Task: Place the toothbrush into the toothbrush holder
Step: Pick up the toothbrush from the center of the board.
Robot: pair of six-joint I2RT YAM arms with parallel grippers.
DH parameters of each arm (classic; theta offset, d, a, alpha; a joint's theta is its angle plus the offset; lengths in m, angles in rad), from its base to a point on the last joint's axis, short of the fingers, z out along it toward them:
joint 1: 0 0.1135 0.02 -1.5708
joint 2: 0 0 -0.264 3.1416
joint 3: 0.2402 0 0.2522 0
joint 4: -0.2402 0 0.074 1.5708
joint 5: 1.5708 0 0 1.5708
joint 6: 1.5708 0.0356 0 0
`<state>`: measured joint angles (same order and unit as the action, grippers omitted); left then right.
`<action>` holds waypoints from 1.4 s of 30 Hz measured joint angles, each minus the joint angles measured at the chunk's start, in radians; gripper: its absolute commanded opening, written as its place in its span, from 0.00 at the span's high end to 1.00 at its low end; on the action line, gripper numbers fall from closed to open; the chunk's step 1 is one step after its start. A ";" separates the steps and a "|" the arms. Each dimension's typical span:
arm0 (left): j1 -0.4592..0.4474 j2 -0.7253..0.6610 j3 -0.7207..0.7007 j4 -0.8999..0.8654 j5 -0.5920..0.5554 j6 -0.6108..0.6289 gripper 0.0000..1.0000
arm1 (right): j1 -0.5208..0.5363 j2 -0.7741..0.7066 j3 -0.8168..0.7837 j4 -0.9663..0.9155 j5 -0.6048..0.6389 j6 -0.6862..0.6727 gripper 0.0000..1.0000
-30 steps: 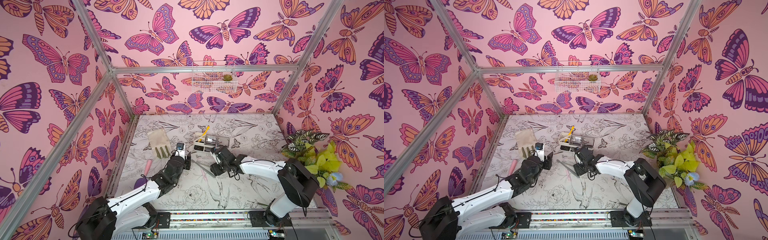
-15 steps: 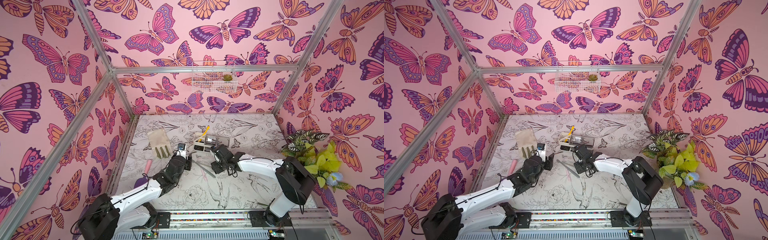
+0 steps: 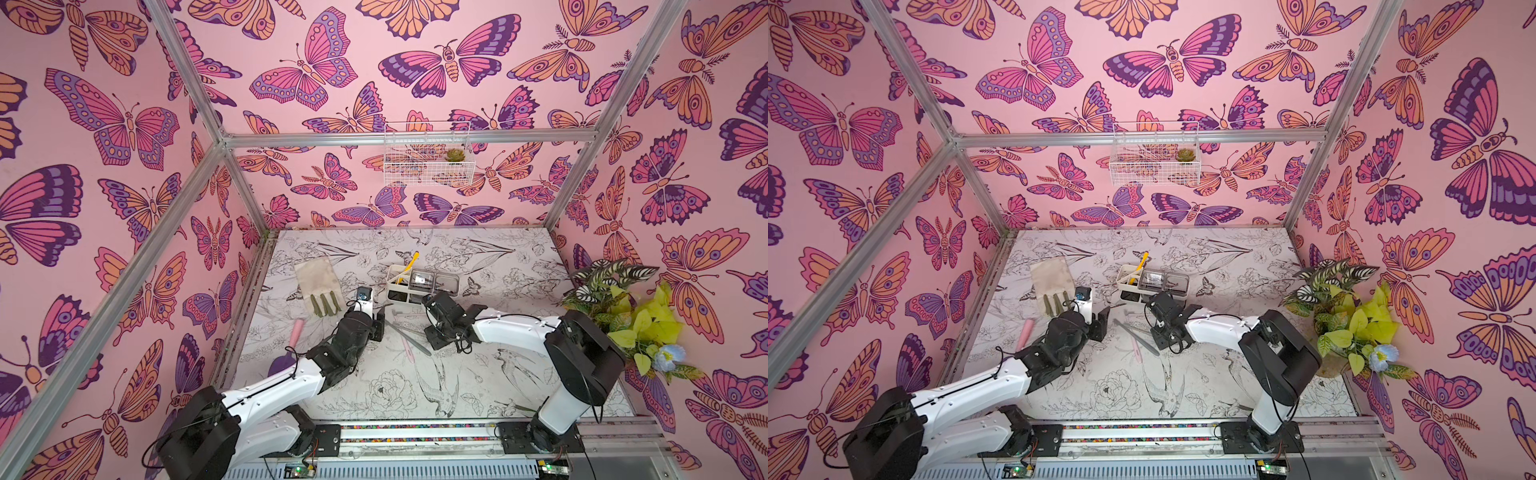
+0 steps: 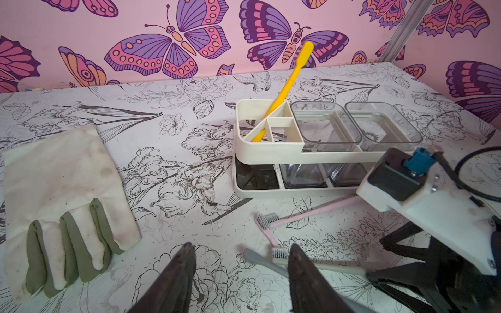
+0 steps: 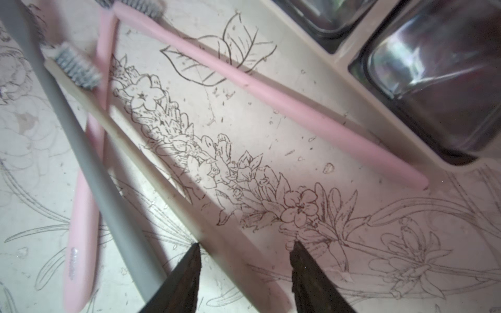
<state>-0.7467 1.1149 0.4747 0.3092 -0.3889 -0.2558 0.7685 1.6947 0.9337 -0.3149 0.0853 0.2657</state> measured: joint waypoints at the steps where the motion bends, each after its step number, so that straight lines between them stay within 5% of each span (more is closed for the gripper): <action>1: 0.000 0.000 0.000 0.000 0.001 0.000 0.44 | 0.000 0.000 0.000 0.000 0.000 0.000 0.48; 19: 0.000 0.014 0.007 0.000 0.007 0.000 0.43 | 0.000 0.024 -0.002 0.009 0.000 0.003 0.55; 24: 0.000 0.021 0.015 0.000 0.008 0.000 0.43 | 0.000 0.024 -0.007 0.029 -0.012 0.010 0.75; 42: 0.000 0.026 0.017 0.000 0.015 -0.010 0.42 | 0.006 0.026 -0.017 0.069 -0.037 0.023 0.95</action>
<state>-0.7467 1.1408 0.4915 0.3088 -0.3737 -0.2653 0.7742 1.7206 0.9165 -0.2455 0.0483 0.2886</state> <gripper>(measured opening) 0.573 0.138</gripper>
